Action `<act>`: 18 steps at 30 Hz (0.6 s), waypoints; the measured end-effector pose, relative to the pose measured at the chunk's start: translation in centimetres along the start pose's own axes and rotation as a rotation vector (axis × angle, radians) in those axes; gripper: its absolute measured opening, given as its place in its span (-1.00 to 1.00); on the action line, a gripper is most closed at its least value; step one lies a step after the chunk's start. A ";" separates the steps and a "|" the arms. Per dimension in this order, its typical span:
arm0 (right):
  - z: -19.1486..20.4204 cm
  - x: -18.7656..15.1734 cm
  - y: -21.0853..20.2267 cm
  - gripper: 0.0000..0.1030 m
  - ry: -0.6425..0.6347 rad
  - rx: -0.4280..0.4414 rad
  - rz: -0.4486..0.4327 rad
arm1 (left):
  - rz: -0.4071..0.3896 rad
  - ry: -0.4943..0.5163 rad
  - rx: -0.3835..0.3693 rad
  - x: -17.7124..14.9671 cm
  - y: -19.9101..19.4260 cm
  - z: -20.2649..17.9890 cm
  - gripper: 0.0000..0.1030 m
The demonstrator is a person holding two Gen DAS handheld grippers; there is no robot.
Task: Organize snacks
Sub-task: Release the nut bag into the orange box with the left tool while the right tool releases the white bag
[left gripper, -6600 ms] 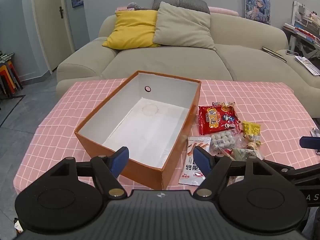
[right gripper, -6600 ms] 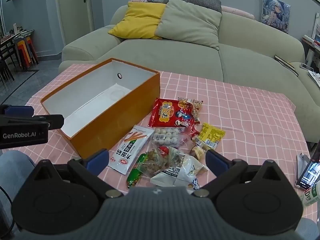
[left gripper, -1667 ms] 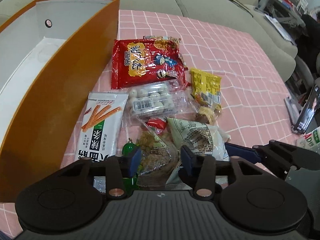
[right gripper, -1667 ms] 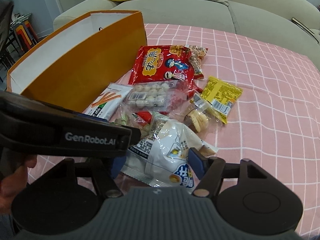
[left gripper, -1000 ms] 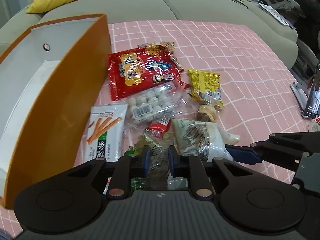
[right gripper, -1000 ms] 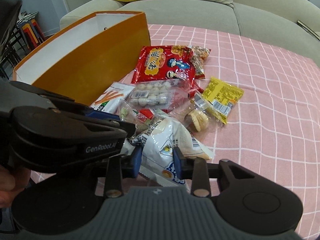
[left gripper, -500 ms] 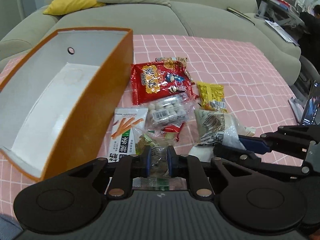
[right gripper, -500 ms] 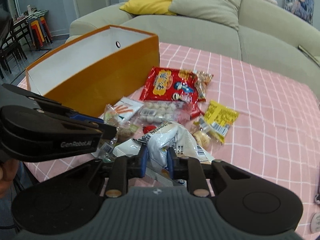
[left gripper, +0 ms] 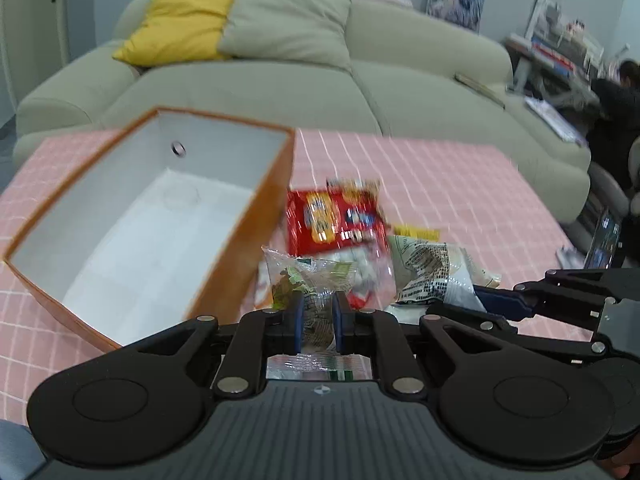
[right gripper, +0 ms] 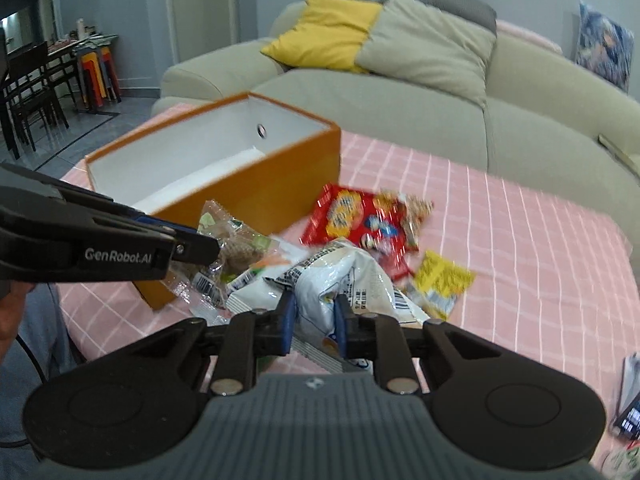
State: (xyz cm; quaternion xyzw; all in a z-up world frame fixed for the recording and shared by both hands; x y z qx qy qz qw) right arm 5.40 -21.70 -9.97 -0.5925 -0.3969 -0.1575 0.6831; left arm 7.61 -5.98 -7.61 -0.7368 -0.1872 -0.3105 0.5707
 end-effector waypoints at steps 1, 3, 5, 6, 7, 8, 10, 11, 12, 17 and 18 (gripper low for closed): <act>0.3 0.6 -0.3 -0.68 -0.010 0.003 -0.015 | -0.016 -0.005 0.002 0.4 -0.5 0.3 -0.70; 1.0 1.8 -0.9 -0.68 -0.030 0.012 -0.046 | -0.055 -0.011 0.009 1.3 -1.6 1.0 -0.70; 1.8 3.2 -1.5 -0.68 -0.053 0.026 -0.077 | -0.089 -0.018 0.021 2.3 -2.7 1.9 -0.70; 2.3 3.9 -1.7 -0.68 -0.065 0.035 -0.093 | -0.104 -0.021 0.029 2.8 -3.2 2.4 -0.70; 2.7 4.6 -1.8 -0.68 -0.077 0.044 -0.107 | -0.114 -0.022 0.038 3.3 -3.5 2.9 -0.70; 3.3 5.3 -1.9 -0.68 -0.089 0.054 -0.120 | -0.125 -0.024 0.050 3.7 -3.9 3.5 -0.70; 4.5 6.6 -1.7 -0.68 -0.110 0.085 -0.137 | -0.141 -0.022 0.075 4.4 -4.5 4.8 -0.70; 5.2 7.3 -1.5 -0.68 -0.126 0.101 -0.146 | -0.145 -0.020 0.091 4.9 -4.7 5.5 -0.70; 6.0 7.9 -1.3 -0.68 -0.147 0.116 -0.154 | -0.147 -0.019 0.106 5.2 -4.8 6.1 -0.70; 9.9 10.2 0.7 -0.68 -0.241 0.188 -0.153 | -0.114 -0.010 0.153 6.5 -4.5 8.9 -0.70; 10.5 10.5 1.3 -0.68 -0.255 0.201 -0.145 | -0.099 0.000 0.162 6.6 -4.2 9.3 -0.70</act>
Point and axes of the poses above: each gripper's, at about its wrist camera, not at the fingertips, and y roughly the way its jaws point, z to its left, x to its top, the point moved 5 cm from there along y, roughly the way its jaws point, and after that the axes turned 1 degree about -x, right-handed, at the moved point
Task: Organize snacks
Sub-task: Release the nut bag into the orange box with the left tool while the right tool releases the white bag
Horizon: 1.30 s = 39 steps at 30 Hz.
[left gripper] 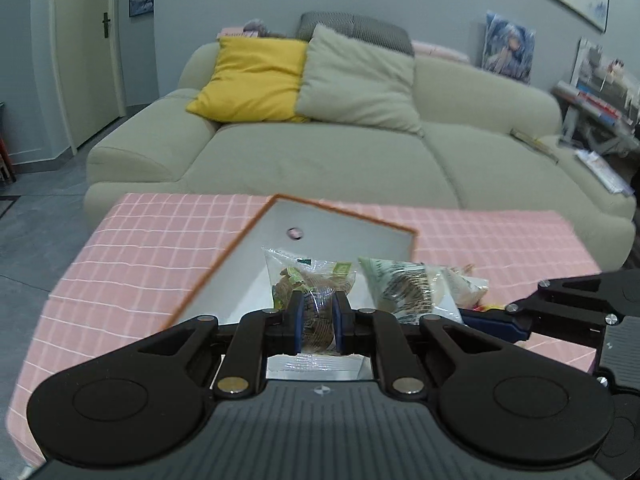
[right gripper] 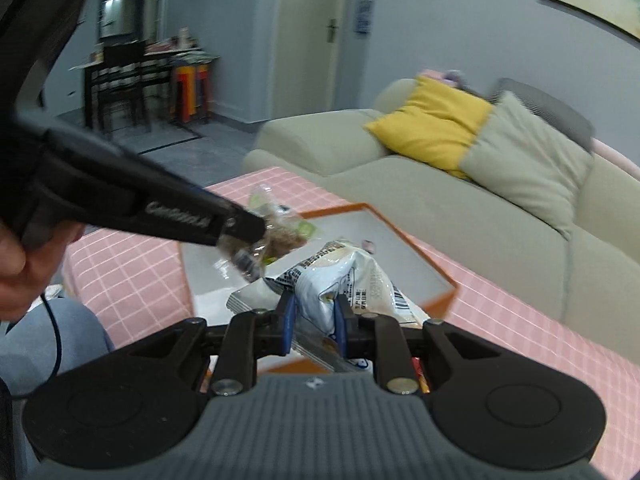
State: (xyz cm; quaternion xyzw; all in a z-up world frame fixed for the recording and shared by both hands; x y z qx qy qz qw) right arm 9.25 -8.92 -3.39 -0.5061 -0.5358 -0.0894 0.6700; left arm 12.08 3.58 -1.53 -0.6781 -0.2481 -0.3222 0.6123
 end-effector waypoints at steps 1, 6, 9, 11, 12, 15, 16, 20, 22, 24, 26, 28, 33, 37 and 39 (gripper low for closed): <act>0.5 0.5 0.7 -0.68 -0.016 0.011 0.008 | 0.014 0.014 0.007 0.2 0.4 0.4 -0.70; 1.8 1.6 4.8 -0.68 -0.111 0.054 0.074 | 0.116 0.020 0.036 -0.3 3.1 2.6 -0.70; 1.9 1.9 7.5 -0.68 -0.141 0.085 0.144 | 0.191 0.013 0.033 -0.9 5.0 3.9 -0.70; 2.0 2.2 9.3 -0.68 -0.150 0.111 0.193 | 0.242 0.026 0.034 -1.3 6.3 4.4 -0.71; 2.0 2.1 10.1 -0.68 -0.154 0.124 0.218 | 0.265 0.033 0.039 -1.5 6.8 4.5 -0.71; 2.4 1.9 11.8 -0.68 -0.152 0.162 0.283 | 0.333 0.049 0.046 -2.2 8.3 5.2 -0.71; 2.4 1.8 12.6 -0.68 -0.145 0.178 0.311 | 0.353 0.053 0.040 -2.3 8.7 5.5 -0.71; 2.4 1.5 14.5 -0.68 -0.112 0.231 0.397 | 0.446 0.084 0.043 -3.2 10.0 5.8 -0.71; 2.7 1.0 14.9 -0.68 -0.104 0.260 0.438 | 0.489 0.102 0.042 -3.5 10.7 5.9 -0.71; 2.9 0.6 15.4 -0.68 -0.106 0.274 0.473 | 0.518 0.114 0.040 -3.8 11.3 5.9 -0.73; 2.8 0.2 15.7 -0.67 -0.096 0.276 0.503 | 0.546 0.114 0.039 -3.9 11.9 6.0 -0.74; 2.7 0.0 16.4 -0.66 -0.071 0.283 0.540 | 0.568 0.113 0.043 -4.2 12.5 6.2 -0.76; 2.6 -0.8 17.4 -0.64 -0.054 0.274 0.594 | 0.602 0.109 0.052 -4.6 13.4 6.4 -0.91; 2.9 -1.2 17.8 -0.58 -0.055 0.269 0.620 | 0.626 0.121 0.063 -5.0 13.9 6.3 -0.89; 3.0 -1.3 17.7 -0.49 -0.056 0.268 0.632 | 0.629 0.118 0.068 -5.1 14.0 6.4 -0.84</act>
Point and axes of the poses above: each gripper's, at about its wrist camera, not at the fingertips, and y roughly the way its jaws point, z to its left, x to its top, the point moved 5 cm from there along y, roughly the way its jaws point, and after that the axes turned 1 degree about -x, right-handed, at the moved point
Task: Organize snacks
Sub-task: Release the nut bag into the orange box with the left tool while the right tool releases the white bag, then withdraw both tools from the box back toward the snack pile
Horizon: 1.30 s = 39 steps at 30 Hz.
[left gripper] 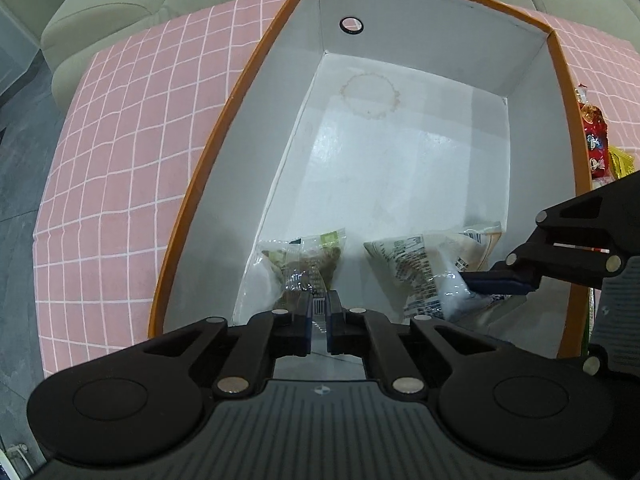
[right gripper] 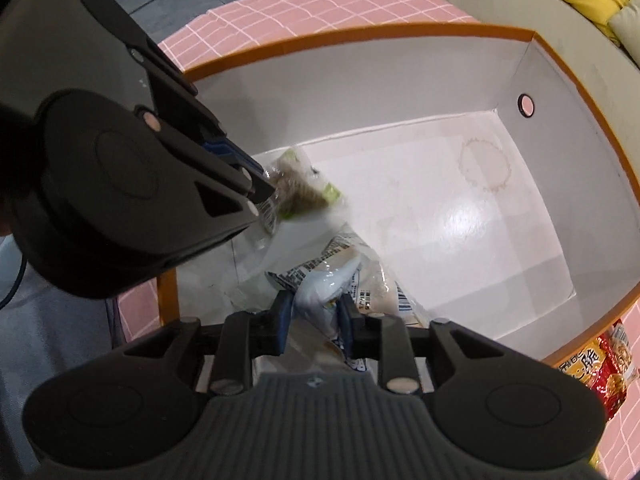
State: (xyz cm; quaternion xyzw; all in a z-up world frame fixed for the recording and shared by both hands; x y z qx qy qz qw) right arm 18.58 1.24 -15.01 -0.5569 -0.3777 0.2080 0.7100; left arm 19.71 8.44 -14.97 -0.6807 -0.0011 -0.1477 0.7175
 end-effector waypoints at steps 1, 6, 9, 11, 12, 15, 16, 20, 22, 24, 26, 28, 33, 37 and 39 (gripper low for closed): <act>0.1 -0.1 0.0 -0.46 -0.004 -0.004 0.003 | 0.000 -0.003 0.002 0.0 0.0 0.0 -0.78; -0.1 0.1 -0.3 -0.02 0.004 -0.024 -0.007 | -0.017 -0.003 0.022 -0.2 -0.8 0.0 -0.61; -0.1 0.0 -1.3 0.18 0.004 -0.062 -0.032 | -0.050 -0.014 0.021 -0.4 -1.9 0.0 -0.45; 0.0 -0.1 -2.3 0.20 0.002 -0.087 -0.054 | -0.075 -0.020 0.024 -0.5 -2.8 -0.1 -0.44; -0.1 -0.2 -2.8 0.22 0.005 -0.096 -0.068 | -0.096 -0.027 0.025 -0.5 -3.4 -0.1 -0.43; -0.5 -0.5 -4.5 0.28 0.025 -0.109 -0.119 | -0.181 -0.060 0.025 -0.5 -5.3 -0.5 -0.40; -0.6 -0.7 -5.1 0.29 0.033 -0.117 -0.136 | -0.202 -0.068 0.023 -0.5 -5.8 -0.7 -0.39; -0.7 -1.9 -7.1 0.29 0.071 -0.143 -0.197 | -0.294 -0.074 0.018 -0.7 -8.4 -2.0 -0.36; -1.0 -2.7 -8.0 0.29 0.094 -0.153 -0.227 | -0.343 -0.072 0.019 -0.8 -9.6 -2.8 -0.34; -0.9 -3.7 -9.1 0.30 0.116 -0.164 -0.260 | -0.393 -0.077 0.016 -1.1 -10.9 -3.7 -0.31; -1.1 -4.6 -10.2 0.34 0.139 -0.179 -0.296 | -0.438 -0.087 0.006 -1.5 -11.9 -4.6 -0.25; -1.2 -5.6 -11.0 0.39 0.155 -0.198 -0.335 | -0.478 -0.100 -0.005 -2.1 -12.7 -5.4 -0.23; -1.6 -9.1 -12.8 0.49 0.220 -0.246 -0.422 | -0.559 -0.116 -0.043 -3.8 -13.9 -7.6 -0.22; -1.8 -12.3 -13.3 0.49 0.290 -0.276 -0.462 | -0.600 -0.134 -0.073 -5.1 -14.0 -9.4 -0.21; -1.9 -14.0 -13.4 0.49 0.320 -0.292 -0.476 | -0.612 -0.140 -0.096 -5.9 -13.9 -10.4 -0.21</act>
Point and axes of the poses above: each gripper's, at about its wrist camera, not at the fingertips, and y roughly the way its jaws point, z to its left, x to its top, the point moved 5 cm from there along y, roughly the way its jaws point, and after that the axes turned 1 degree about -x, right-handed, at the moved point
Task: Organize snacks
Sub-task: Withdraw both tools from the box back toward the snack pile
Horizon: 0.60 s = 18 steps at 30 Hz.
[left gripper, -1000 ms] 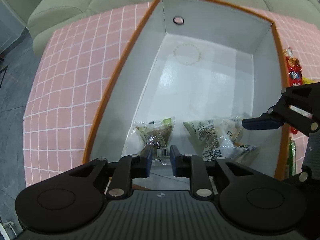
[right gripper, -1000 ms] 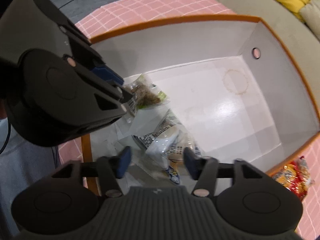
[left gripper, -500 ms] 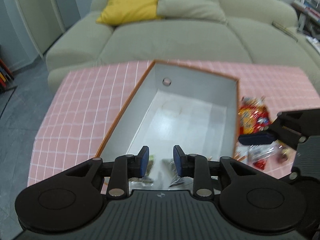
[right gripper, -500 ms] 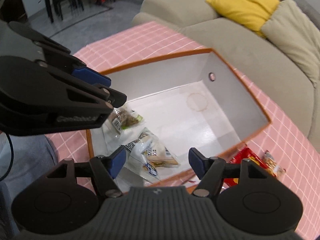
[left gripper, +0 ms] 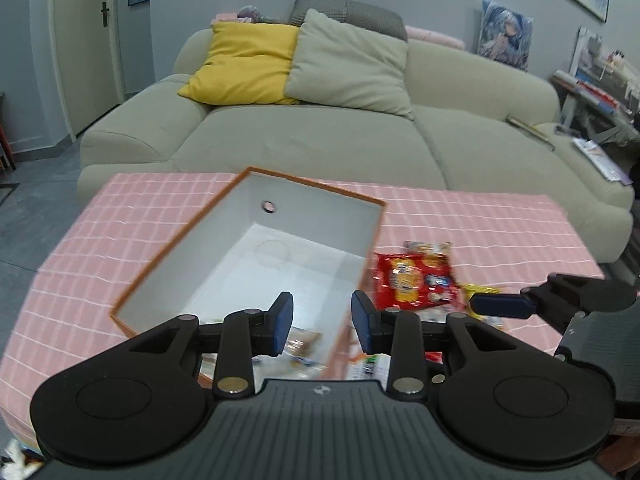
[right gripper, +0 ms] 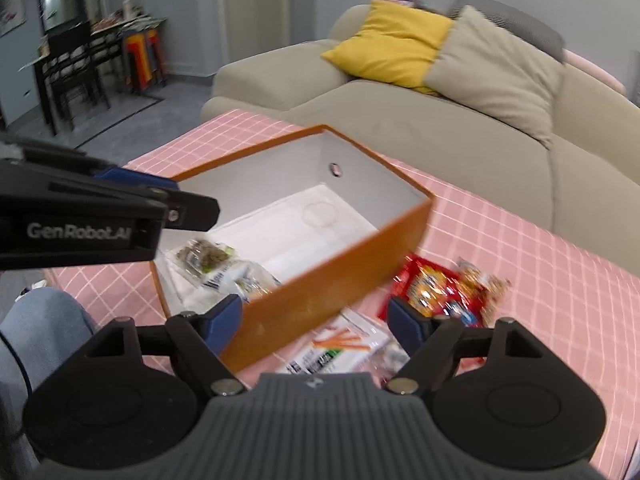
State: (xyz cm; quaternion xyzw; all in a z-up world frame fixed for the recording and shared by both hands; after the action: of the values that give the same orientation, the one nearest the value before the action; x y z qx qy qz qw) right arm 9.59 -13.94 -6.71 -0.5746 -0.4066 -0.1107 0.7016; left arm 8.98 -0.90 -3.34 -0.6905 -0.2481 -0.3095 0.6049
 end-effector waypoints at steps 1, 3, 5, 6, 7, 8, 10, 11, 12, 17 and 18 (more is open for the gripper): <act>-0.3 -0.5 -0.3 0.49 0.017 -0.009 -0.006 | 0.002 -0.009 -0.013 -0.4 0.0 -0.4 -0.21; -1.1 -1.6 -0.9 0.49 0.059 -0.027 -0.022 | 0.007 -0.028 -0.038 -1.1 0.1 -1.1 -0.21; -1.6 -2.6 -1.1 0.49 0.093 -0.053 -0.037 | 0.016 -0.028 -0.061 -1.8 0.3 -1.9 -0.21; -2.0 -3.3 -1.4 0.49 0.106 -0.067 -0.046 | 0.019 -0.026 -0.067 -2.2 0.5 -2.2 -0.21; -2.2 -3.9 -1.5 0.49 0.116 -0.080 -0.053 | 0.023 -0.025 -0.072 -2.6 0.5 -2.6 -0.20; -2.5 -4.5 -1.7 0.49 0.124 -0.093 -0.058 | 0.031 -0.026 -0.076 -2.9 0.8 -2.9 -0.19; -2.9 -5.7 -2.0 0.49 0.138 -0.118 -0.064 | 0.052 -0.030 -0.086 -3.6 1.1 -3.5 -0.15; -3.2 -6.3 -2.0 0.49 0.145 -0.129 -0.064 | 0.066 -0.030 -0.094 -3.9 1.5 -3.8 -0.15; -3.4 -6.9 -2.0 0.49 0.152 -0.139 -0.061 | 0.078 -0.030 -0.099 -4.2 1.8 -4.1 -0.14; -4.6 -10.4 -1.8 0.49 0.167 -0.213 -0.030 | 0.148 -0.021 -0.116 -6.2 3.3 -5.3 -0.13; -4.9 -10.8 -1.6 0.49 0.170 -0.221 -0.023 | 0.157 -0.019 -0.117 -6.7 3.5 -5.4 -0.13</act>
State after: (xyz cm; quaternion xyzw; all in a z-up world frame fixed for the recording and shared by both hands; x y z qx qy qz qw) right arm 3.78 -22.19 -13.18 -0.6322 -0.3373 -0.2111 0.6648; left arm 6.24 -6.58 -10.19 -0.7449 -0.1802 -0.2685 0.5835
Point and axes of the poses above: each gripper's, at about its wrist camera, not at the fingertips, and y roughly the way its jaws point, z to its left, x to its top, the point moved 5 cm from there along y, roughly the way its jaws point, and after that the axes turned 1 degree about -x, right-handed, at the moved point
